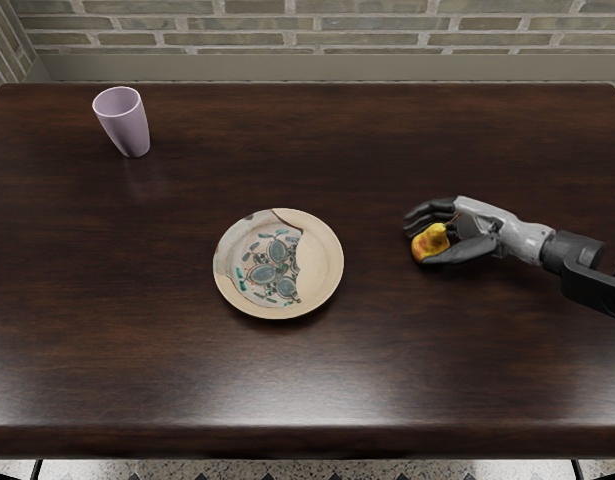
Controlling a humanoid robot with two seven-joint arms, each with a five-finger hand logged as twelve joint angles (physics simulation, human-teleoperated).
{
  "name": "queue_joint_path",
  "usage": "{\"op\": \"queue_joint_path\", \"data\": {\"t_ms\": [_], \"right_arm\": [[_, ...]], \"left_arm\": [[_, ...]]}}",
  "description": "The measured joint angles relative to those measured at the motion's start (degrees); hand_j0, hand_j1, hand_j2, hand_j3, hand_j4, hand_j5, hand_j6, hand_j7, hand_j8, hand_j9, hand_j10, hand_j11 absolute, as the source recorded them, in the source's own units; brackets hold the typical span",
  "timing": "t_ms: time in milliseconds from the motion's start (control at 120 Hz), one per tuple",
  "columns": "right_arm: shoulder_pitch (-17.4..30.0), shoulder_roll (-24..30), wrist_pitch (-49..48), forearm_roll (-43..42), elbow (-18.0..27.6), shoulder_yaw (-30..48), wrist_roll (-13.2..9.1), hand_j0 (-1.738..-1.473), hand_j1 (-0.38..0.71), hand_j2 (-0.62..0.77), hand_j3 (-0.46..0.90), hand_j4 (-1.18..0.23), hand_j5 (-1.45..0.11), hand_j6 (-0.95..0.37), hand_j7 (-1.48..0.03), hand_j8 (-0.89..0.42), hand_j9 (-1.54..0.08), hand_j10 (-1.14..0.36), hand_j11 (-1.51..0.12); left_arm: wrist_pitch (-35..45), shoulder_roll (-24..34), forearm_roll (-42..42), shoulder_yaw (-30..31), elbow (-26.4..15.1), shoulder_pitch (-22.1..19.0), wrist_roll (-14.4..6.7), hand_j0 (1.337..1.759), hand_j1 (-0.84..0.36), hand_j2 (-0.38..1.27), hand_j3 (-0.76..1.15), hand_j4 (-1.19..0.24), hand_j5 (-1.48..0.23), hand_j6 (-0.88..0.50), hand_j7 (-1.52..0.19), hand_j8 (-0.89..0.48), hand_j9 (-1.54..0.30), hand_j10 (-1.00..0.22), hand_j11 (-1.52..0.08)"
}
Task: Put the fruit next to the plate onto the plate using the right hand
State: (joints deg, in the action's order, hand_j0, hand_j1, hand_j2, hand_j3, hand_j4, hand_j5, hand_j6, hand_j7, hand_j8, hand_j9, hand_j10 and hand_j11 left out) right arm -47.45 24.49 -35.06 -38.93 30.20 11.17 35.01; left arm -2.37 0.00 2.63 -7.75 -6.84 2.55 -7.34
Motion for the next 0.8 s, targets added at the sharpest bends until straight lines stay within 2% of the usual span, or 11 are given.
{"op": "queue_joint_path", "data": {"t_ms": [167, 325, 550, 633, 667, 717, 800], "right_arm": [[0.0, 0.0, -0.1, -0.3, 0.0, 0.0, 0.0, -1.655, 0.27, -0.01, 0.0, -0.55, -0.74, -0.56, -0.73, -0.4, -0.75, -0.4, -0.76], [-0.2, 0.1, 0.0, -0.6, 0.0, 0.0, 0.0, -1.654, 0.3, 0.12, 0.0, -0.65, -0.86, -0.62, -0.85, -0.37, -0.87, -0.38, -0.89], [-0.6, 0.2, 0.3, -1.1, 0.0, -0.1, 0.0, -1.65, 0.32, 0.14, 0.0, -0.79, -1.03, -0.55, -1.02, -0.28, -1.04, -0.31, -1.06], [-0.8, 0.3, 0.3, -1.2, 0.0, -0.1, 0.0, -1.648, 0.34, 0.17, 0.0, -0.77, -1.07, -0.53, -1.06, -0.26, -1.08, -0.28, -1.1], [-0.9, 0.3, 0.3, -1.3, 0.0, -0.2, 0.0, -1.648, 0.37, 0.24, 0.0, -0.75, -1.09, -0.51, -1.07, -0.23, -1.09, -0.26, -1.11], [-1.0, 0.3, 0.3, -1.4, 0.0, -0.1, 0.0, -1.646, 0.39, 0.23, 0.0, -0.75, -1.1, -0.52, -1.09, -0.24, -1.11, -0.25, -1.13], [-1.3, 0.3, 0.4, -1.5, 0.0, -0.1, 0.0, -1.644, 0.34, 0.15, 0.0, -0.77, -1.1, -0.52, -1.1, -0.25, -1.13, -0.27, -1.15]], "left_arm": [[0.0, 0.0, 0.0, 0.0, 0.0, 0.0, 0.0, 1.658, 0.35, 0.0, 0.0, 0.0, 0.0, 0.0, 0.0, 0.0, 0.0, 0.0, 0.0], [0.0, 0.0, 0.0, 0.0, 0.0, 0.0, 0.0, 1.658, 0.35, 0.0, 0.0, 0.0, 0.0, 0.0, 0.0, 0.0, 0.0, 0.0, 0.0], [0.0, 0.0, 0.0, 0.0, 0.0, 0.0, 0.0, 1.658, 0.35, 0.0, 0.0, 0.0, 0.0, 0.0, 0.0, 0.0, 0.0, 0.0, 0.0], [0.0, 0.0, 0.0, 0.0, 0.0, 0.0, 0.0, 1.658, 0.35, 0.0, 0.0, 0.0, 0.0, 0.0, 0.0, 0.0, 0.0, 0.0, 0.0], [0.0, 0.0, 0.0, 0.0, 0.0, 0.0, 0.0, 1.658, 0.35, 0.0, 0.0, 0.0, 0.0, 0.0, 0.0, 0.0, 0.0, 0.0, 0.0], [0.0, 0.0, 0.0, 0.0, 0.0, 0.0, 0.0, 1.658, 0.35, 0.0, 0.0, 0.0, 0.0, 0.0, 0.0, 0.0, 0.0, 0.0, 0.0], [0.0, 0.0, 0.0, 0.0, 0.0, 0.0, 0.0, 1.658, 0.35, 0.0, 0.0, 0.0, 0.0, 0.0, 0.0, 0.0, 0.0, 0.0, 0.0]]}}
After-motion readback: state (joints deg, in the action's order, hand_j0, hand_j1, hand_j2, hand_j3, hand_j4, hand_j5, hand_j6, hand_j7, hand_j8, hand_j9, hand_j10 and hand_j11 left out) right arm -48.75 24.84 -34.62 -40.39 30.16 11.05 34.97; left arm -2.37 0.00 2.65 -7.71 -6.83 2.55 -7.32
